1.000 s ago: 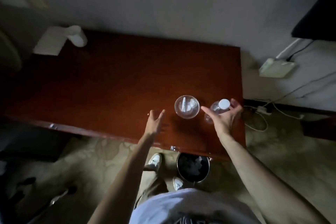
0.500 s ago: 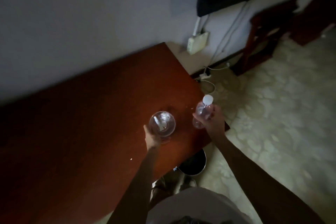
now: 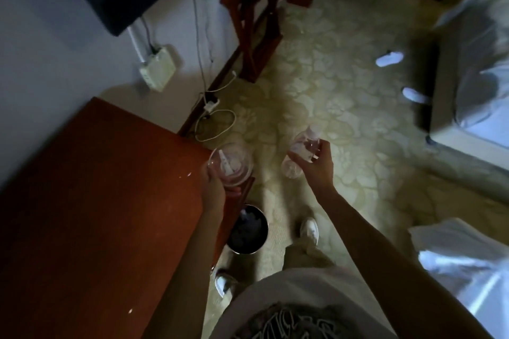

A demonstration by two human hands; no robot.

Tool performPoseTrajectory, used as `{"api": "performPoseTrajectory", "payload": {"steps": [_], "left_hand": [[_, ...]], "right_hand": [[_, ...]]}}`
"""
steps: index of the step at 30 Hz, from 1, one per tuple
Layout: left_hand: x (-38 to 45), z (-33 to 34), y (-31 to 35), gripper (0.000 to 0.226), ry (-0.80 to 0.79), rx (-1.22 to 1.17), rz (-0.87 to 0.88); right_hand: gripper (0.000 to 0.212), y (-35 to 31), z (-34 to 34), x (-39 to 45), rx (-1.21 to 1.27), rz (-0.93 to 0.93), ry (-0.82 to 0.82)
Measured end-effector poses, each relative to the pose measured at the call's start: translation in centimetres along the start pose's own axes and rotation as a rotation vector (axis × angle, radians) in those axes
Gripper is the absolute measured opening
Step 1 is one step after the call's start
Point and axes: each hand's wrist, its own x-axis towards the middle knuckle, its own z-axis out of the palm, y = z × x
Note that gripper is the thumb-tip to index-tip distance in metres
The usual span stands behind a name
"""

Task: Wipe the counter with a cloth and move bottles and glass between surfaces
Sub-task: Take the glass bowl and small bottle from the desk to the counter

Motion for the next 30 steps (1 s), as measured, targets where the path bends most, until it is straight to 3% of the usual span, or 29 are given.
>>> {"api": "performPoseTrajectory", "payload": {"steps": [8,14,17,25,30], "left_hand": [[4.4,17.5,-0.6,0.023,-0.038,0.138,-0.054],[5.3,32.4,5.3,0.024,-0.067,0.134,-0.052],[7.7,38.4,8.7,0.028,-0.175,0.147,-0.008],[18.3,53.3,14.3,0.031,-0.27,0.209,0.033],[27.7,64.4,18.9,0.031,-0.344,0.243,0.026]], "right_hand": [[0.063,5.6,-10.4,11.5,0.07,0.121,0.064],[0.059,4.2,-20.6,24.2,0.158,0.103,0.119],[0.062,2.6,-24.2,30.1,0.185,0.07,0.149],[0.065,3.5,-26.1,44.0,0.179,0.126,0.148],[0.065,1.8,-27.4,58.2,0.163,0.132,0.222]]}}
